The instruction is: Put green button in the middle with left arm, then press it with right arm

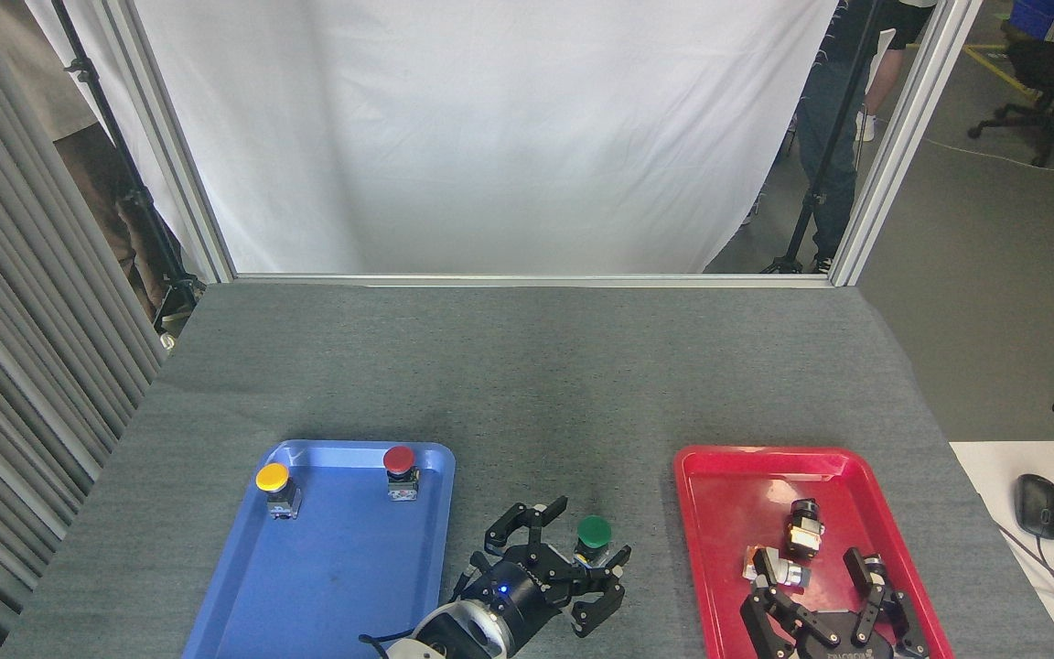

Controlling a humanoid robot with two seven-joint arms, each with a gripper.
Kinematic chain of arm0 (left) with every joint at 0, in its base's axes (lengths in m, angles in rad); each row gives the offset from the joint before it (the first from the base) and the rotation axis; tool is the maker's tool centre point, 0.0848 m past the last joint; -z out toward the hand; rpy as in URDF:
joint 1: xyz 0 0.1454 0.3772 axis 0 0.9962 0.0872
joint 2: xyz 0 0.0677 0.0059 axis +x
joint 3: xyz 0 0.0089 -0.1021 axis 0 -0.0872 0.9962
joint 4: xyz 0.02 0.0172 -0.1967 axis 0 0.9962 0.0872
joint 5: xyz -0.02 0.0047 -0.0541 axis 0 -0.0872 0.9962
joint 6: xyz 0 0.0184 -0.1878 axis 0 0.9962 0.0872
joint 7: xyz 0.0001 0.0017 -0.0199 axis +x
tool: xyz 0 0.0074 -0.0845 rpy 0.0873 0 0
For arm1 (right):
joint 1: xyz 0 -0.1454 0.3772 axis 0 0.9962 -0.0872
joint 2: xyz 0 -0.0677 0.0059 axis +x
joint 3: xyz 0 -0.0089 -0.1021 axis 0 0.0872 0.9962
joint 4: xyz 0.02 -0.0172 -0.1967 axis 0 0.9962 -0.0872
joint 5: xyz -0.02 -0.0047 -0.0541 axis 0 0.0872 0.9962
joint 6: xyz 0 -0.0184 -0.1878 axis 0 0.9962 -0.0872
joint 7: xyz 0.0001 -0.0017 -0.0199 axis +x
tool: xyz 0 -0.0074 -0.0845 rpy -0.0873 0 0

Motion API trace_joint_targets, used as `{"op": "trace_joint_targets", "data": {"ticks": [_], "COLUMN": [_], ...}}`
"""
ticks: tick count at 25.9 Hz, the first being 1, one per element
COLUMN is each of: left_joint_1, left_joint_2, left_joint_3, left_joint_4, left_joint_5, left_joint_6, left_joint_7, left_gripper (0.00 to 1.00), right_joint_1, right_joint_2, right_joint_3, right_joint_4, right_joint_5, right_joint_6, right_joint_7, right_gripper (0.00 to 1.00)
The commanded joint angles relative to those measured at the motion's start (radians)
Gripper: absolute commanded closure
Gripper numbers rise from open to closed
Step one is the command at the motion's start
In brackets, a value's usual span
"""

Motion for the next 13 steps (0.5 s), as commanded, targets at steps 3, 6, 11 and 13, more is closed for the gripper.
{"op": "trace_joint_targets", "data": {"ticks": [3,6,11,13], "left_joint_1": [0.246,0.369,0.409,0.409], "left_joint_2": [0.151,0.221,0.217,0.213], "left_joint_3": [0.117,0.226,0.314,0.317], "left_joint_4": [-0.420,-0.514,-0.506,-0.508], "left_joint_5": [-0.002,0.003,0.005,0.005], "left_joint_6": [0.282,0.379,0.387,0.394], "left_joint_7": [0.010,0.010,0.007,-0.002], "left_gripper": [0.00,0.00,0.00,0.00], "right_joint_1": [0.000,0.000,0.000,-0.002], "right_joint_2": [0.003,0.004,0.003,0.003], "right_joint_3": [0.000,0.001,0.001,0.000], "right_joint_4": [0.001,0.001,-0.001,-0.001], "right_joint_5": [0.003,0.003,0.003,0.003], "right_joint_6": [-0.001,0.001,0.001,0.001], "right_joint_7": [0.000,0.002,0.000,0.000], "right_gripper": [0.00,0.00,0.00,0.00]}}
